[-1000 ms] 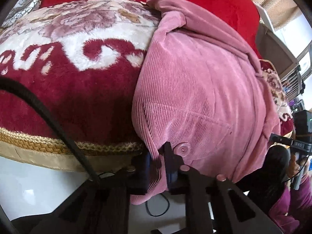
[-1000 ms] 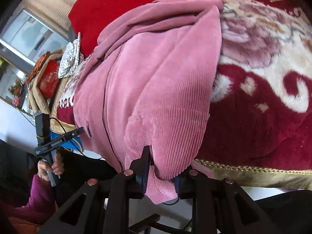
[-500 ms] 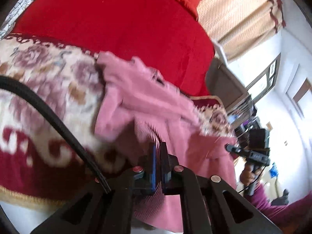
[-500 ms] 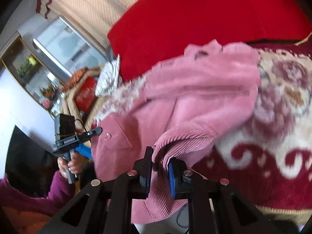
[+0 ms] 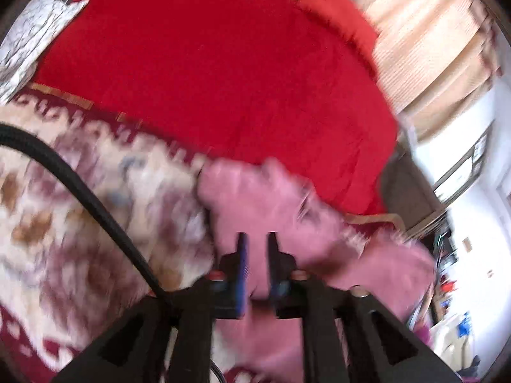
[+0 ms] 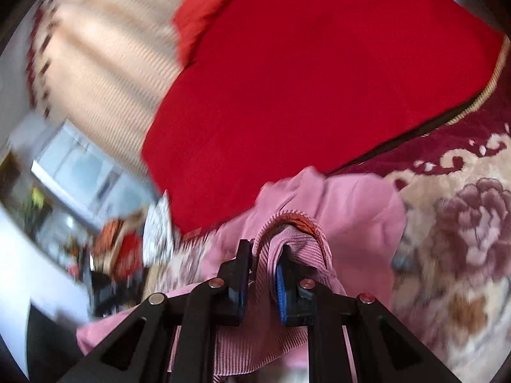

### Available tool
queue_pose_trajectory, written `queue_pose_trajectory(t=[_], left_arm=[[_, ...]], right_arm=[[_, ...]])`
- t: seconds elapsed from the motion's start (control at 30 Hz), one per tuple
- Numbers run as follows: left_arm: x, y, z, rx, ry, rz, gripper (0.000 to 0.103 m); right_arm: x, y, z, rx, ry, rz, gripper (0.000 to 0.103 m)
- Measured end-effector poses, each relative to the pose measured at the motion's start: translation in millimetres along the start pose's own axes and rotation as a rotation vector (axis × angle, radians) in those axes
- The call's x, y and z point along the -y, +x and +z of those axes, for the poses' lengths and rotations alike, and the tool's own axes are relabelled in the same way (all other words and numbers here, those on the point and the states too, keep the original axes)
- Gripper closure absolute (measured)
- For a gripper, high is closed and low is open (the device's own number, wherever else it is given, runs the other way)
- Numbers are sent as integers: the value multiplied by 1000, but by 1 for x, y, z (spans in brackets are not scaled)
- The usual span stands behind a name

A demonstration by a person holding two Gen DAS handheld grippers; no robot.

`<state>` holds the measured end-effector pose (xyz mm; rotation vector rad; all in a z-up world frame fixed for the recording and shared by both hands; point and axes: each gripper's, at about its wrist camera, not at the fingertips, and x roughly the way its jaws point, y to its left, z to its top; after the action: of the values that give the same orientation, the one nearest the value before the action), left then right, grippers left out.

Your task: Fold large clothes

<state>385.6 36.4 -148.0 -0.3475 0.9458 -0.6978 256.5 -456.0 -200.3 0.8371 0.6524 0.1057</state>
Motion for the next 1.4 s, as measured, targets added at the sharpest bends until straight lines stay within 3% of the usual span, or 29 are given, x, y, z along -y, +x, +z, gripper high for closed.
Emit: queue_pose_trajectory(t=[0.07,0.1,0.2,0.27,0.37,0.47,0.53,0.6,0.7,0.73,0.77,0.83,0.93,1.0,1.03,1.17,1.2,1.3,1.33,1.37,1.4], left_arm=[[7,6,-33,-74,30,41,56],[10,5,-48,-99,35,38,53],[25,1,-95,-163,-2,-21,37],[39,0,-118,-175,-15,-73,20],[52,18,-138,-184,-72,-107,18],[50,60,-149,-259,-175,-91,18],[48,76,-155,-251,-233,-108,18],[50,82,-154,-209,-221,-114,18],[50,86,-156,-165,-253,-136,20],[51,85,-156,-153,-250,-145,34],[53,85,-156,-151,-246,-153,59],[54,87,-156,-156,-254,-162,73],[52,87,-153,-144,-265,-171,71],[52,90,-158,-159,-272,-173,42],[50,94,-162,-182,-294,-193,23],[55,101,-166,-167,-312,-220,24],[57,100,-165,-159,-306,-225,28],[61,105,-164,-158,-298,-226,84],[60,106,-163,-154,-293,-224,88],[59,105,-162,-149,-292,-231,90],[59,103,-159,-138,-291,-244,91]], right_arm=[[24,22,9,13,61,-37,88],[34,32,11,6,82,-47,88],[59,65,6,-32,142,-62,88],[64,74,-2,-36,149,-67,88],[62,67,-5,-27,140,-58,88],[61,61,-8,-22,117,-45,86],[63,57,-13,-23,120,-41,85],[63,50,-16,-21,115,-35,85],[64,41,-19,-19,104,-24,85],[65,39,-19,-18,103,-18,85],[65,36,-19,-17,100,-10,85],[64,30,-18,-15,93,1,85],[62,25,-16,-20,75,11,84],[60,22,-16,-27,65,11,84],[61,19,-16,-32,70,16,84],[64,11,-16,-55,75,52,82],[65,10,-17,-69,81,55,81],[67,6,-19,-96,94,73,60],[67,4,-21,-106,102,76,32],[68,1,-23,-106,119,95,23],[68,-2,-25,-104,130,115,23]])
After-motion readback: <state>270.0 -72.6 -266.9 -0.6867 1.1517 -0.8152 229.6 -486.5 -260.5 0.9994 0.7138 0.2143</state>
